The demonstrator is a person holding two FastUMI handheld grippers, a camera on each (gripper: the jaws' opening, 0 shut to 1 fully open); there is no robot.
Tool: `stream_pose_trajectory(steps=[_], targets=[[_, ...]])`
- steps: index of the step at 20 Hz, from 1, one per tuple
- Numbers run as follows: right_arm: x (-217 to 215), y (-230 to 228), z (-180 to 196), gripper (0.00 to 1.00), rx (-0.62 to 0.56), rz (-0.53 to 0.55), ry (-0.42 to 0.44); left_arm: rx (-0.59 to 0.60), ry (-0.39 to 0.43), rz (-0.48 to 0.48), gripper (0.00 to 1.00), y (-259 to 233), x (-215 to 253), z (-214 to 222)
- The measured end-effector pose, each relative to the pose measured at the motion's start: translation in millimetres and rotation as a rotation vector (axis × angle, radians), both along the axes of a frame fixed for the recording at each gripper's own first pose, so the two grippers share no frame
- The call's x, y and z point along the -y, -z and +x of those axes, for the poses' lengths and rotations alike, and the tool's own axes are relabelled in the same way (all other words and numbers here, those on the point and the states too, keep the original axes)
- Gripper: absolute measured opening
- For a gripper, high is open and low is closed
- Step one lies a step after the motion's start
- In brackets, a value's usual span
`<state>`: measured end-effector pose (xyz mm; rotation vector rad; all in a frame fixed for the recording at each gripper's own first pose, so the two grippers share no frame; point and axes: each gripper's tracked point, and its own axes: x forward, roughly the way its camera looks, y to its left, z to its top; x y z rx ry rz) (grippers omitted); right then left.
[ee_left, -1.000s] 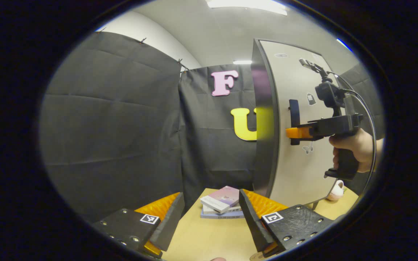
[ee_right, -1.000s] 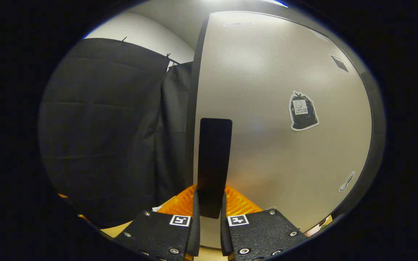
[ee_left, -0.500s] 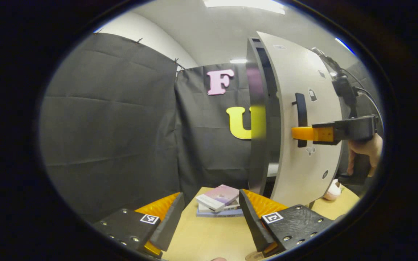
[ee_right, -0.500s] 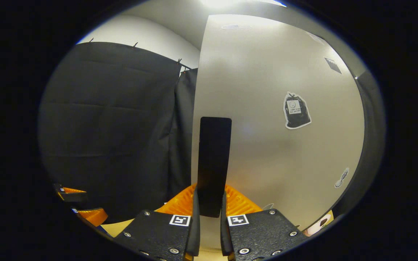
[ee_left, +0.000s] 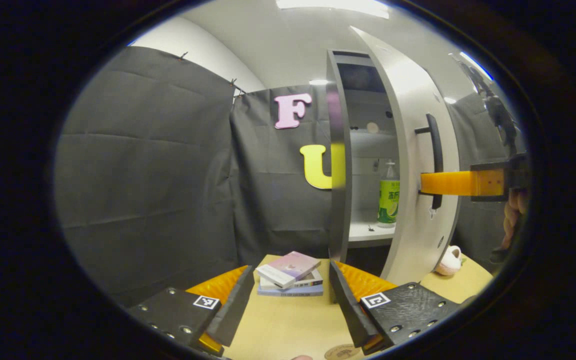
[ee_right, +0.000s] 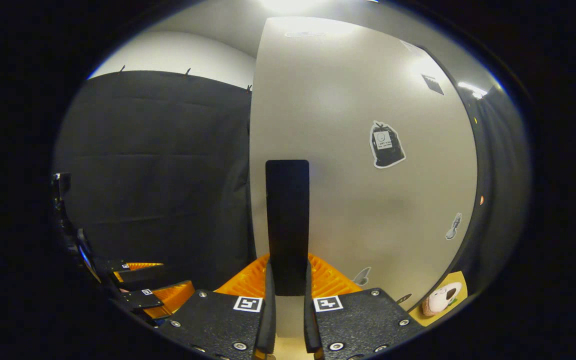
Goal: Open the cabinet door with the right hand, grasp the bottle in the cabinet with the left hand and place it on the coaster, then close the cabinet door with the right hand.
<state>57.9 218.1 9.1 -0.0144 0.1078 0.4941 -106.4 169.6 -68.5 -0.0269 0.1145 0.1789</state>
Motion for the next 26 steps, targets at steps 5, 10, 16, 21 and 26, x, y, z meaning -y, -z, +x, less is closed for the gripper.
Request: stream_pose_trajectory(steps=[5,10,16,21,26], targets=[[0,2,2,0.23,-0.028,0.015,-0.031,0.011,0.053,0.028,0.87,-7,27,16],[3,3,5,0.23,-0.064,0.025,-0.044,0.012,0.114,0.028,0.87,-8,64,35],[7,-4,5,0.23,-0.059,0.048,0.005,0.023,0.2,0.026,0.87,-12,116,54],[12,-14,3,0.23,-0.064,0.062,0.099,0.045,0.266,0.03,0.9,-20,156,75],[20,-13,5,0.23,-0.094,0.124,0.18,0.089,0.319,0.019,0.87,-38,194,97]])
